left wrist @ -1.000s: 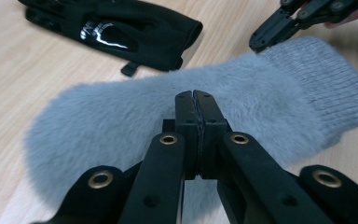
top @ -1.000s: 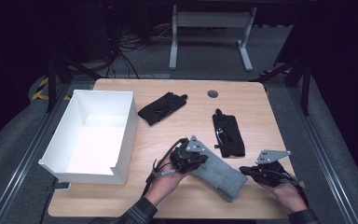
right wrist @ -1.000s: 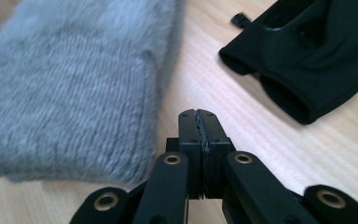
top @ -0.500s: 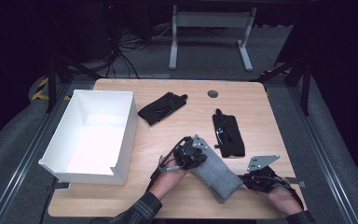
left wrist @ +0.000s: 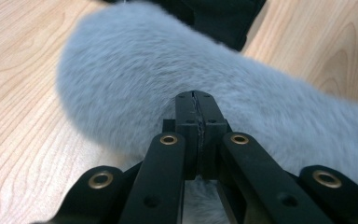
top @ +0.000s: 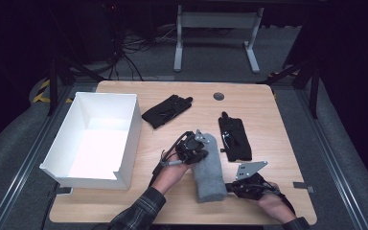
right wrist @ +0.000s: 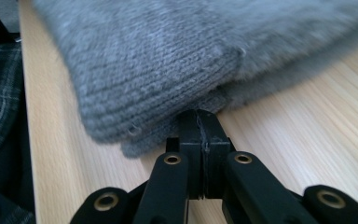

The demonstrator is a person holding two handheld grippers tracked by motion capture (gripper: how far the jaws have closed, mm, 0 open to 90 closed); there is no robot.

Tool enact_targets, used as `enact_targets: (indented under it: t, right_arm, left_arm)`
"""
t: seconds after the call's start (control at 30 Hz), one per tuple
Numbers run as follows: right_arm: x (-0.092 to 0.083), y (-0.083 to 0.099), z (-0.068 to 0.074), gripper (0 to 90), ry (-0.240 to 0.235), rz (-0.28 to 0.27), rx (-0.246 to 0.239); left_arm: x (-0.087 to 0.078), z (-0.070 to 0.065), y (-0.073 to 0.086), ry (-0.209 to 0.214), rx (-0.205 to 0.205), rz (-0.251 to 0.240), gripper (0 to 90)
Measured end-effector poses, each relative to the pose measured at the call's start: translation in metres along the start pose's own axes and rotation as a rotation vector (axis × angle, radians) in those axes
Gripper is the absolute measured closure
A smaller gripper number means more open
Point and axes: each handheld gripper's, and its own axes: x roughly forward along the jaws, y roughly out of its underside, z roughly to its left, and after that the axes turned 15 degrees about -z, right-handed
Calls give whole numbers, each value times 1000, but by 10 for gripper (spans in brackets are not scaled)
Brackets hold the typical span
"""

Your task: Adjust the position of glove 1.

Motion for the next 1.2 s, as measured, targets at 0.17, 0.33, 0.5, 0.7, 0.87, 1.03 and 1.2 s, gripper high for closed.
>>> enact_targets:
  t: [0.17, 0.33, 0.5, 0.7, 0.87, 1.03, 1.2]
  right_arm:
    - [16, -6, 6, 900, -18, 3, -14]
    - [31, -13, 9, 900, -27, -4, -31]
    - [48, -21, 13, 900, -39, -13, -49]
    - [58, -26, 16, 900, -41, -6, -58]
    - [40, -23, 8, 827, 3, -33, -29]
    - [13, -14, 0, 658, 92, -53, -21]
    - [-12, -4, -11, 438, 187, -83, 4]
  left_arm:
    - [2, 10, -5, -3, 3, 17, 897]
    - [3, 16, -7, -2, -5, 20, 897]
    - [3, 18, -9, -5, -3, 22, 897]
    - [2, 20, -9, -3, -8, 14, 895]
    - [-8, 19, -12, -4, -27, -22, 836]
    - [-22, 14, -12, -36, -33, -53, 592]
    - [-32, 10, -6, -49, -63, -49, 371]
